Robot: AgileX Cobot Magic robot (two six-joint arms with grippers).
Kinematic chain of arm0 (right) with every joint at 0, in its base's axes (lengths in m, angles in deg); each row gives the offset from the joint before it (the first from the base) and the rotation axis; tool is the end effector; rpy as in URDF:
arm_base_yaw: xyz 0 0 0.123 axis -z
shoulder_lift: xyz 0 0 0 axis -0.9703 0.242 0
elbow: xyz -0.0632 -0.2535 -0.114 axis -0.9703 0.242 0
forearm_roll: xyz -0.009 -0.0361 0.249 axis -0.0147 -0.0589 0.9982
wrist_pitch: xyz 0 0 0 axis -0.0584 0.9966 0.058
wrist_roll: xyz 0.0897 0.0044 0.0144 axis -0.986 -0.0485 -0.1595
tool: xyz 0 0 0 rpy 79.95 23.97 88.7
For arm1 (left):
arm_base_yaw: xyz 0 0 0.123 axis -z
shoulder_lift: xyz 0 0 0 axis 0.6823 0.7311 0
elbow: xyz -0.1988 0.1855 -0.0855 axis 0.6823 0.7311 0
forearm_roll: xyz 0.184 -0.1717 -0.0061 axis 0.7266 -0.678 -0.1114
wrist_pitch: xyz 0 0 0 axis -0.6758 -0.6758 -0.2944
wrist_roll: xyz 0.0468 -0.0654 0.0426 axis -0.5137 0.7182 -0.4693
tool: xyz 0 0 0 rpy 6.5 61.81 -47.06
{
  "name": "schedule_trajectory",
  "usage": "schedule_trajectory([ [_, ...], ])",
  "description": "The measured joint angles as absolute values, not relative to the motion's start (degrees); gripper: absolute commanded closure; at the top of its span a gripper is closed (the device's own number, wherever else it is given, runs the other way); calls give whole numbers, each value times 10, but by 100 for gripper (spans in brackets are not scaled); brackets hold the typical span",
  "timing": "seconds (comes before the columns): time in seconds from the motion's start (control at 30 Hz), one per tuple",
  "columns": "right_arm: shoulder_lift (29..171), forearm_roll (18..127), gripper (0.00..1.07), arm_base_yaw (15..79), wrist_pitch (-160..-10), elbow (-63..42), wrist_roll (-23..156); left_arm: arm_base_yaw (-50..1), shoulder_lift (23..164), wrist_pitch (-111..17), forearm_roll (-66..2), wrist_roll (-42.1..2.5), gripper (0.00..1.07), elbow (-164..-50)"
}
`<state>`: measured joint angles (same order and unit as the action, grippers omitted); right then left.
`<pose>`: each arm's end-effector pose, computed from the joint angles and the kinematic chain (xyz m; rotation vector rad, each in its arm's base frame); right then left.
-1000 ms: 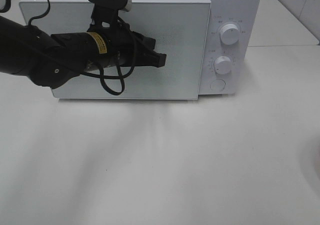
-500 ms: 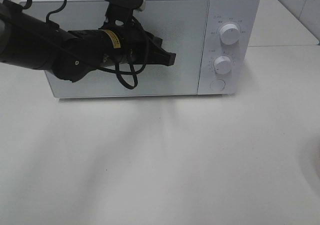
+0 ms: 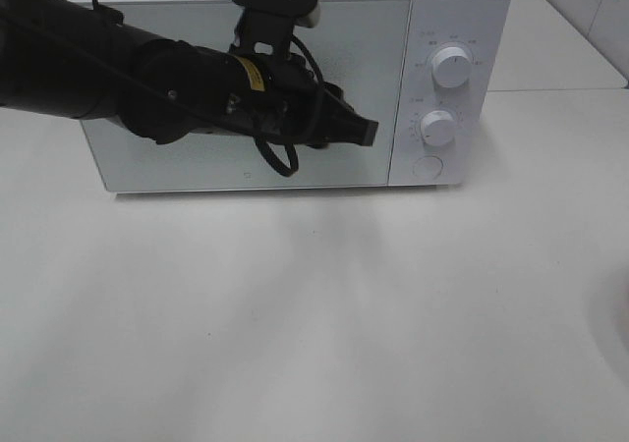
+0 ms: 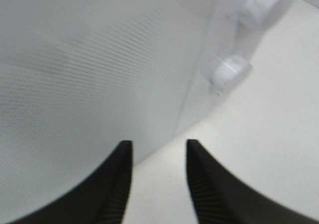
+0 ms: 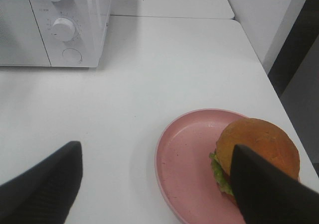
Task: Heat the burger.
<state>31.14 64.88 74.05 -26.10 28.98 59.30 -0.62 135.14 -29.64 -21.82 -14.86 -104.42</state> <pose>-0.0012 -0.0103 0.2827 0.0174 1.9560 -0.1033 0.3135 -0.2853 0.1951 0.6701 2.0376 -0.4892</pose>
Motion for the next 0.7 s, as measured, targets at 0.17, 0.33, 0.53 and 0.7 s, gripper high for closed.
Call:
schedule_trajectory([
  [0.17, 311, 649, 33, 740, -261, 290, 593, 24, 1336, -410, -218, -149, 7, -1045],
  [0.33, 311, 649, 33, 740, -261, 290, 593, 42, 1310, -548, -219, -149, 7, -1045],
  [0.53, 311, 649, 33, 740, -261, 290, 593, 45, 1271, -699, -234, -149, 7, -1045],
  [0.7, 311, 649, 33, 740, -261, 290, 593, 45, 1233, -811, -233, -149, 7, -1045],
])
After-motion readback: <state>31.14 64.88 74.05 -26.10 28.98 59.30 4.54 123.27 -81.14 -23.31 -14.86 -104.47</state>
